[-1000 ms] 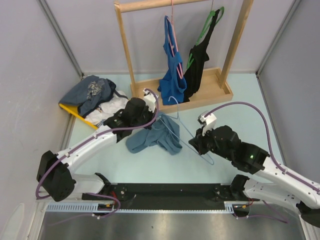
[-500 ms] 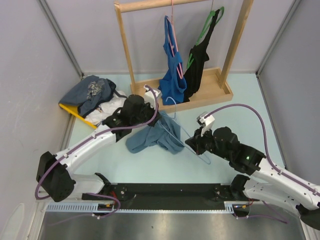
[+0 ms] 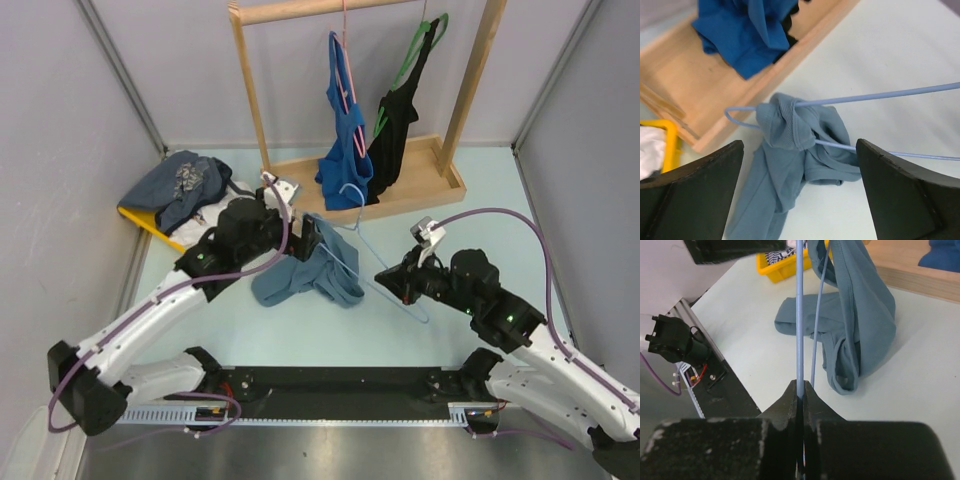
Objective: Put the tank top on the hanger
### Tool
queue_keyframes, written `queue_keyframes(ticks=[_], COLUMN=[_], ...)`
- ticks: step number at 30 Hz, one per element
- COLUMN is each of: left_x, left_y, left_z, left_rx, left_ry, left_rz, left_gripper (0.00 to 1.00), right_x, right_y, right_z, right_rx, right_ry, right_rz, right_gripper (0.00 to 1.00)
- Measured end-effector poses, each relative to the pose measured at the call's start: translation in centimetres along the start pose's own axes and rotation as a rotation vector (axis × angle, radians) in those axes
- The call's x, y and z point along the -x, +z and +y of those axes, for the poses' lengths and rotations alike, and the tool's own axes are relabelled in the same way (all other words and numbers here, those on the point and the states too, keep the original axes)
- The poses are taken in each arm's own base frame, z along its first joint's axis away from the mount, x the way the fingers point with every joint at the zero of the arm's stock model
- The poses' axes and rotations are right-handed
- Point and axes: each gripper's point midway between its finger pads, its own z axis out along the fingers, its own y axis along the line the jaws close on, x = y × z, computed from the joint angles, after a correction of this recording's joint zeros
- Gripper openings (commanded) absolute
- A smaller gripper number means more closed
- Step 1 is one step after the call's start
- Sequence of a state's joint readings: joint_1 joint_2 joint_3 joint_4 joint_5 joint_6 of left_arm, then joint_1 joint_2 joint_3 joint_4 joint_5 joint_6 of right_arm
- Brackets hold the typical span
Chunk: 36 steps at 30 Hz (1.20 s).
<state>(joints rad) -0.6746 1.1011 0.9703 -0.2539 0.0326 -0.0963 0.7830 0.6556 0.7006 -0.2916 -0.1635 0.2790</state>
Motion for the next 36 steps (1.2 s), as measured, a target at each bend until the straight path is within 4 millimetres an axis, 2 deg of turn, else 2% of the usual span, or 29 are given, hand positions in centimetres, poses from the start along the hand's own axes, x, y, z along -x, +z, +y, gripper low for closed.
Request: queue_keyframes(ticks=[4, 7, 14, 20, 26, 28, 29, 31, 34, 35, 36], left_x=[2.7, 3.8, 3.3, 3.4, 3.8, 3.8, 3.7, 3.5, 3.2, 2.8, 2.8], left_y=[-2.8, -4.0, -4.7, -5.0, -5.4, -5.5, -5.6, -5.6, -5.6, -5.5, -5.5], left_z=[0.0, -0.3, -1.9, -3.3, -3.3, -3.3, -3.4, -3.6, -3.9, -3.9, -3.9], left_rx=[-0.003, -0.019, -0.128, -0.224, -0.258, -0.267, -0.276, -0.288, -0.305, -0.307, -0.307], left_ry=[0.059, 0.110, 0.225, 0.291, 0.309, 0.311, 0.311, 0.306, 0.297, 0.293, 0.289], left_rz=[-0.106, -0.160, -0.176, -0.194, -0.216, -0.224, -0.224, -0.221, -0.217, -0.211, -0.209], left_gripper=[0.99, 0.99, 0.99, 0.99, 0.98, 0.92, 0.84, 0.75, 0.53, 0.40, 0.36], right_x=[0.0, 0.2, 1.0, 1.3, 2.3, 2.4, 2.4, 2.3, 2.1, 2.1, 2.1], right_y=[-0.1, -0.4, -1.1, -2.0, -3.0, -3.2, -3.3, -3.2, -3.0, -2.9, -2.8], right_z=[0.3, 0.2, 0.6, 2.4, 4.1, 4.3, 4.4, 4.4, 4.2, 4.1, 4.1], right_rx=[0.044, 0.079, 0.189, 0.317, 0.404, 0.419, 0.427, 0.436, 0.438, 0.437, 0.436], right_ry=[0.005, 0.015, 0.036, 0.028, -0.011, -0.016, -0.017, -0.017, -0.011, -0.009, -0.010], right_rz=[0.010, 0.015, 0.012, 0.037, 0.030, 0.031, 0.034, 0.041, 0.053, 0.055, 0.056], right_gripper=[0.00, 0.00, 0.00, 0.00, 0.00, 0.00, 0.00, 0.00, 0.00, 0.00, 0.00])
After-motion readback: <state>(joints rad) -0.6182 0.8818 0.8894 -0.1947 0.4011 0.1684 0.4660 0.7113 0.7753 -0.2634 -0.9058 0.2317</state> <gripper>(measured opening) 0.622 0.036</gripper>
